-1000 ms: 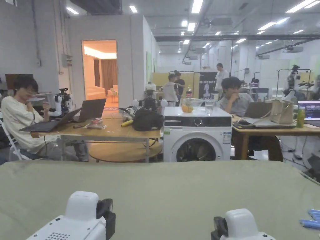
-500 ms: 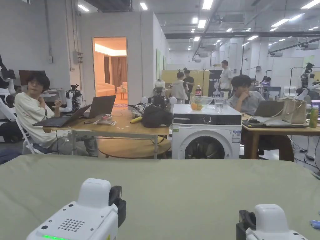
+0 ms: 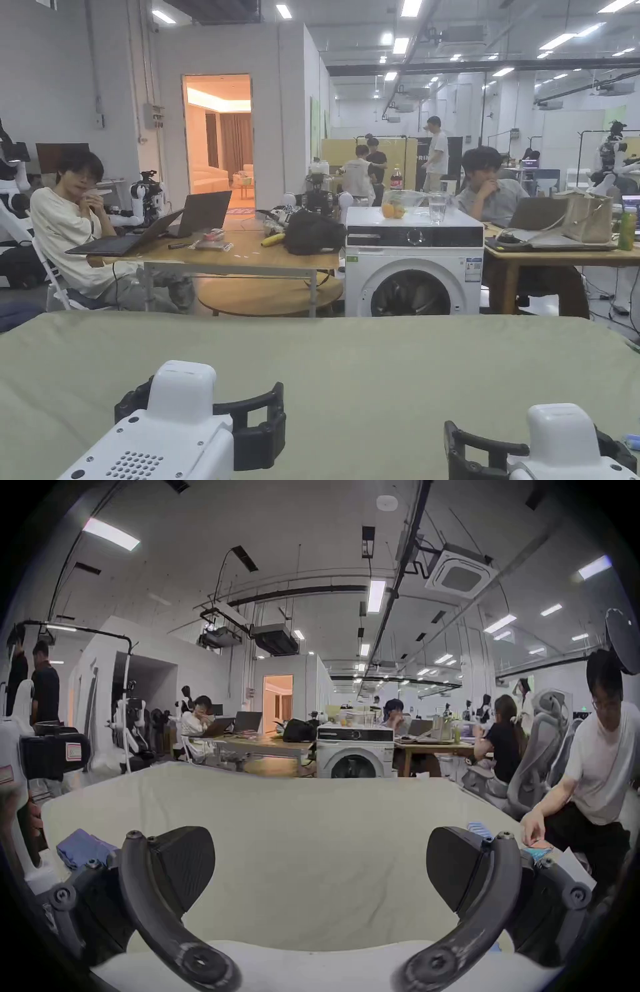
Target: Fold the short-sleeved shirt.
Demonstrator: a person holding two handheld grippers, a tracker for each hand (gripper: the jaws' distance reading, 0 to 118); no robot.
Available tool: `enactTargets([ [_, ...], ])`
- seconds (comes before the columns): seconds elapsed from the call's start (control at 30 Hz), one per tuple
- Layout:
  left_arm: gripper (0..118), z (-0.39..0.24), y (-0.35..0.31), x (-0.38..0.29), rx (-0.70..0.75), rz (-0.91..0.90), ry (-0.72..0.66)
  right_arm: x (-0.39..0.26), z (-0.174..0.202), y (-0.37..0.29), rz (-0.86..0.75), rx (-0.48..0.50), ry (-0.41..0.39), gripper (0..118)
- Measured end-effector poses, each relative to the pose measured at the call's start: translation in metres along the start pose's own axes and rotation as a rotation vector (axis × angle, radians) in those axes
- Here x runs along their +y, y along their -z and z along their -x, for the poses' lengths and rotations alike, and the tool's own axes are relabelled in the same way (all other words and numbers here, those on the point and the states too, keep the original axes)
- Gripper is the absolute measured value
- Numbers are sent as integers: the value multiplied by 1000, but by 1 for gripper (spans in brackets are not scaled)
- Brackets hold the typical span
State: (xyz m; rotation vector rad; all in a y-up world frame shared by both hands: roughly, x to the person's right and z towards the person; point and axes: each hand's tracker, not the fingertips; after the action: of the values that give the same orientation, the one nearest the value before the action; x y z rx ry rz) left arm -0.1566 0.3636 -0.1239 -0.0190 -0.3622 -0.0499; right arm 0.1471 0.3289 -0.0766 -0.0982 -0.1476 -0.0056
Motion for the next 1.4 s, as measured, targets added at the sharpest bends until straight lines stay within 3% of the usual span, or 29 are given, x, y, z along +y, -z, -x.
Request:
enactTargets([
  [0.13,111,-2,1,2,-2,5,-6,1,4,-2,-8,19,3,118],
  [0.27,111,-15,5,5,74,100,111,6,9,-2,-10,34,15,118],
  [0.4,111,-26,-15,4,60,35,48,7,22,-9,12,13,16,118],
  [0.53,111,-28,-17,5,78,115,13,5,37,-17,-7,-1,-45,118],
  [0.67,111,-27,-22,-5,63,82,21,2,47,-18,8,5,-89,118],
  [0.83,111,-24,-32,-11,58,80,16,3,42,-23,-9,12,3,118],
  [1.07,111,-11,-43,-3,52,53,-67,6,36,-29,-17,-5,-23,118],
  [1.27,111,-13,-45,-4,15,46,-48,8,29,-27,-12,-18,76,118],
  [1.4,111,-14,-44,0,8,45,-40,9,26,-30,-15,-16,89,118],
])
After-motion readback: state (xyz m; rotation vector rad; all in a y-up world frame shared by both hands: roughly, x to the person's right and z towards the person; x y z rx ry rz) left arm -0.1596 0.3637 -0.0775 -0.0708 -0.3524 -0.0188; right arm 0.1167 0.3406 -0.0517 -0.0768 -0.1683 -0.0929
